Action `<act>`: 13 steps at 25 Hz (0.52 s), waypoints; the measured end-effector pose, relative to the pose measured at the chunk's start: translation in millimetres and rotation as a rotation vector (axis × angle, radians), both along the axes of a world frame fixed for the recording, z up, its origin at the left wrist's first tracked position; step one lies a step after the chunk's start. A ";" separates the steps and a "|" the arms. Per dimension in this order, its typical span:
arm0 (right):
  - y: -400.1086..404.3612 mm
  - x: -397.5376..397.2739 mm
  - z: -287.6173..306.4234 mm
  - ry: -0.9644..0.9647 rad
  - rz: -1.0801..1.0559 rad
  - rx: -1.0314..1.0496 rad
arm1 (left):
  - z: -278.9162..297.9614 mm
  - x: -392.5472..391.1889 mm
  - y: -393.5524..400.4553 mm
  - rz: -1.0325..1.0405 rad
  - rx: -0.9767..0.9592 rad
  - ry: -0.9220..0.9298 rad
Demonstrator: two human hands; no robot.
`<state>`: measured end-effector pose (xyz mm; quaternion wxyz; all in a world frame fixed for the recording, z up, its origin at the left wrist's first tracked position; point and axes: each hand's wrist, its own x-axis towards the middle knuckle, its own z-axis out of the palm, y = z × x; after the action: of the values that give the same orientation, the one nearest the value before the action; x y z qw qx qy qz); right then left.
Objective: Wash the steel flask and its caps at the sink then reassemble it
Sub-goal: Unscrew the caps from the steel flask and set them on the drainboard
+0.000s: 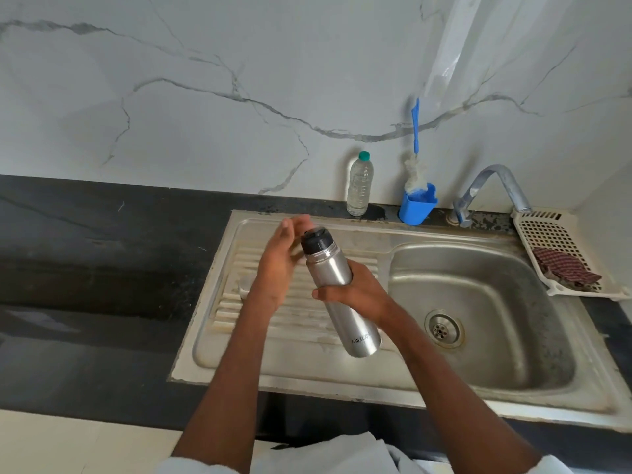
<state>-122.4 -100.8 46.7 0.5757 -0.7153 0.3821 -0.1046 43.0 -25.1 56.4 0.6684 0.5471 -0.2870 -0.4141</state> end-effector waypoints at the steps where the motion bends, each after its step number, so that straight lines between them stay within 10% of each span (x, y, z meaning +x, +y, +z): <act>1: -4.7 -9.9 5.1 -0.061 0.060 0.113 | 13.7 -10.6 -3.7 -0.141 -0.059 0.118; 6: -35.1 -66.3 23.2 -0.200 0.274 0.545 | 24.0 -57.9 -21.8 -0.301 -0.150 0.306; 13: -67.1 -103.2 34.6 -0.047 0.086 0.092 | 35.8 -125.4 -62.5 0.103 -0.049 0.180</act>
<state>-225.5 -167.9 81.3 0.6205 -0.7013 0.3420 -0.0789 -82.5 -87.6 92.2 0.7251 0.5051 -0.2074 -0.4197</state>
